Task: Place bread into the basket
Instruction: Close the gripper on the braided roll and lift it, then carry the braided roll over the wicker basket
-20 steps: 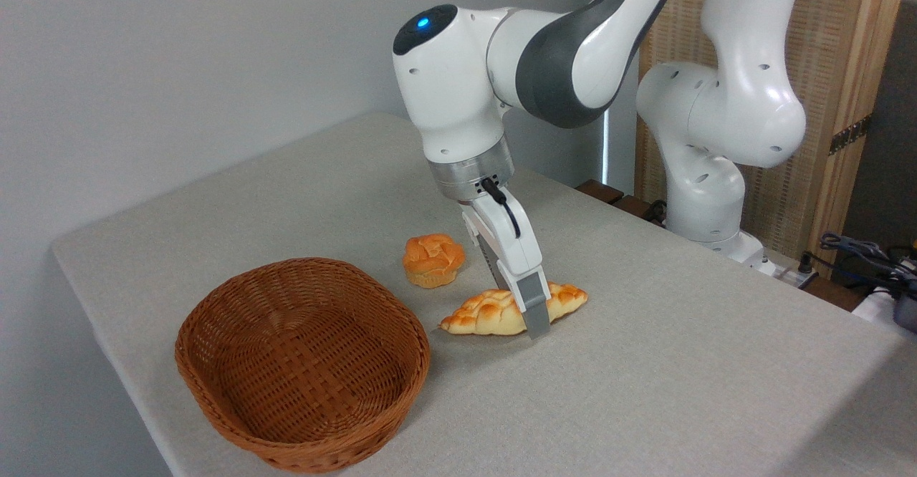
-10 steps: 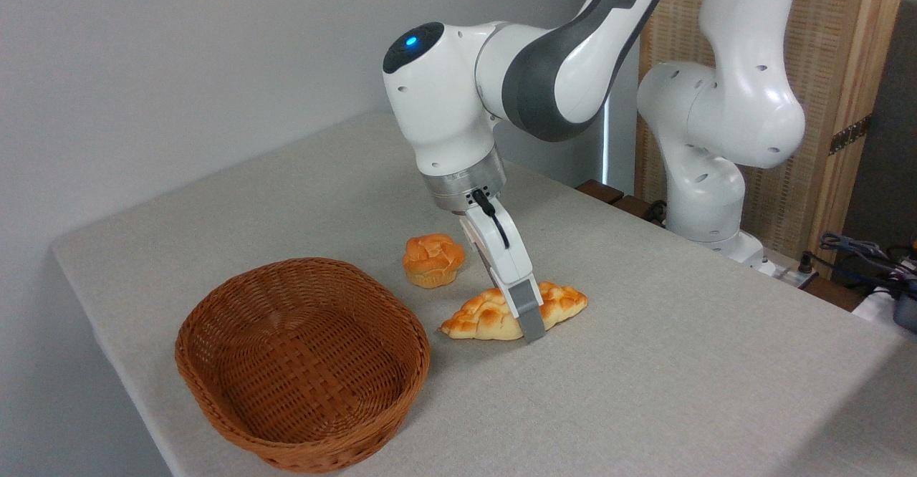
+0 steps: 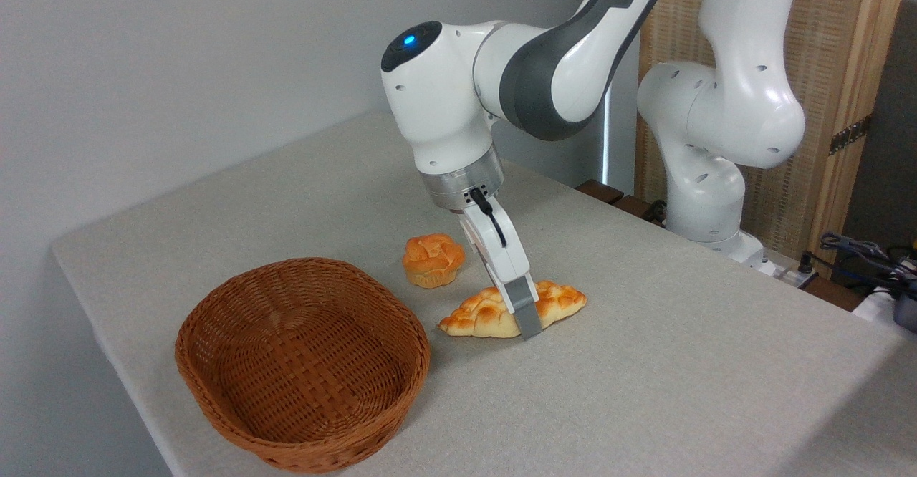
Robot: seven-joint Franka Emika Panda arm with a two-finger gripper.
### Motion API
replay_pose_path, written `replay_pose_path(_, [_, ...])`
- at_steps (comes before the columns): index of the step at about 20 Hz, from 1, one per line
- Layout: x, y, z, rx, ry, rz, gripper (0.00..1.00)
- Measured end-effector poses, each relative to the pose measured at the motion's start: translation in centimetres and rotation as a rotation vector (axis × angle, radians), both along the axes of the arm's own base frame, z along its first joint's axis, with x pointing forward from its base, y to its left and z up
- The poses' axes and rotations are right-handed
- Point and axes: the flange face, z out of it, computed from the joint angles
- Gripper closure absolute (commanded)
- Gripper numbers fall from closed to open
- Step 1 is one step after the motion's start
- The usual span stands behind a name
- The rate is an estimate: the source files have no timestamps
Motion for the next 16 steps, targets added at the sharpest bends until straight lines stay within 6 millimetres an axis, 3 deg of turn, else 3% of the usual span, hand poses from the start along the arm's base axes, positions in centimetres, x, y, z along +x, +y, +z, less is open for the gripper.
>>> replay_pose_path(8, [0.3,-0.3,0.6,0.0,-0.016,-0.007,0.57])
replay_pose_path(16, [1.9,-0.9,5.7,-0.007,-0.021,0.003,0.55])
